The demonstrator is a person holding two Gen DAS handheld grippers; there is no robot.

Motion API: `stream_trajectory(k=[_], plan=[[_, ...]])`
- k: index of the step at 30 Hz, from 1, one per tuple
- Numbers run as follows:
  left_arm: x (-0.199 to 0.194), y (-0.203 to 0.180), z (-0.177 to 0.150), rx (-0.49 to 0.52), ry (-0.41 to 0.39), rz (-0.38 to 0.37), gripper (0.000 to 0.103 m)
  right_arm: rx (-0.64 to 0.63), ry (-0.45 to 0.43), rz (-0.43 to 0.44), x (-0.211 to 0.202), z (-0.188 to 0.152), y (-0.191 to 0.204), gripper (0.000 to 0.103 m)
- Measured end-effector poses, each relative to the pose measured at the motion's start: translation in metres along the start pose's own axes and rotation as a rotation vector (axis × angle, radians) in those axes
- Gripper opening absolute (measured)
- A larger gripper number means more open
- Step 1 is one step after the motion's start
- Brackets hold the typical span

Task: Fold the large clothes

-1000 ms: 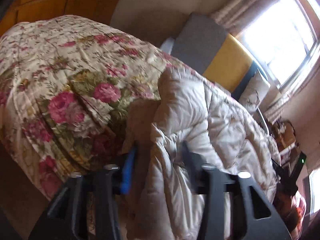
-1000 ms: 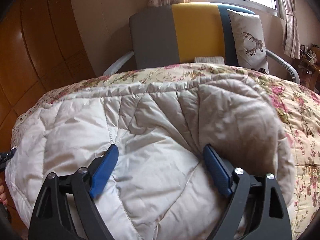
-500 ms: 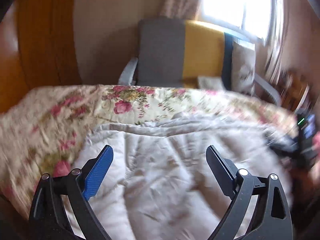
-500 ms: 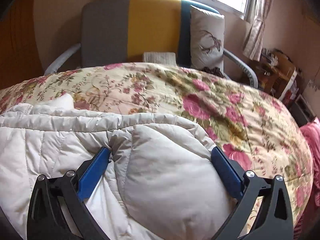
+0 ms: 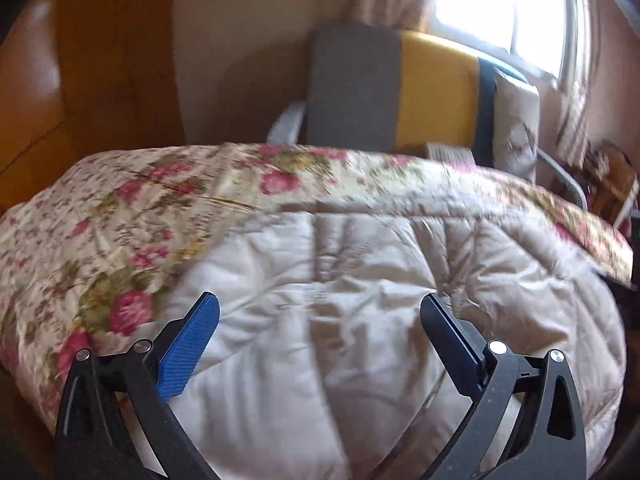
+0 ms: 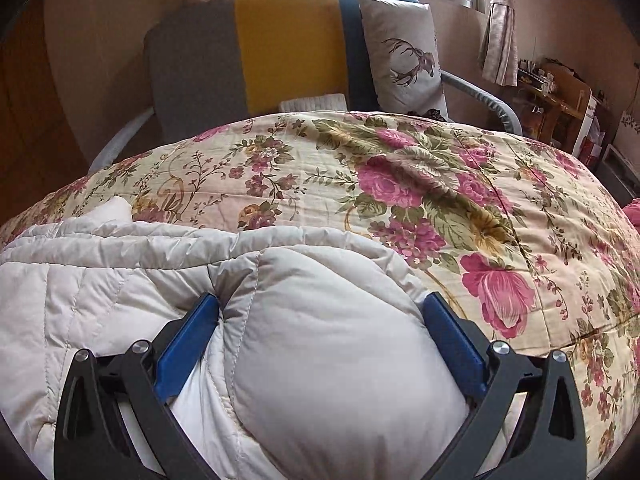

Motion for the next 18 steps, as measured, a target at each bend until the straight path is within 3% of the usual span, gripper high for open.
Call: stream_trajectory(k=[3, 6, 9, 12, 15, 18], plan=[[-0.016, 0.035, 0.004, -0.070, -0.043, 0.087, 0.100, -0.014, 0.002, -0.013, -0.001, 0.000, 0.003, 0.101], [-0.008, 0.069, -0.008, -0.154, 0.035, 0.129, 0.100, -0.031, 0.006, -0.014, -0.004, 0.001, 0.006, 0.101], [0.003, 0.086, -0.027, -0.257, 0.119, 0.065, 0.100, -0.061, 0.017, -0.002, -0.014, 0.000, 0.010, 0.101], [0.005, 0.089, -0.037, -0.311, 0.137, -0.001, 0.100, -0.104, 0.007, -0.025, -0.035, -0.001, 0.017, 0.101], [0.005, 0.086, -0.042, -0.320, 0.144, -0.045, 0.100, -0.128, -0.068, -0.027, -0.071, -0.004, 0.029, 0.101], [0.005, 0.085, -0.042, -0.331, 0.154, -0.084, 0.100, -0.157, -0.183, 0.061, -0.108, -0.011, 0.054, 0.101]])
Point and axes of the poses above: each gripper's, at about its wrist camera, not at the fingertips, and x roughly the way its jaws point, y to its left, z to its top, the point moved 8 cm from there along x, roughly the way its jaws point, and after that the axes turned 5 degrees about -x, right-handed, at the moved point
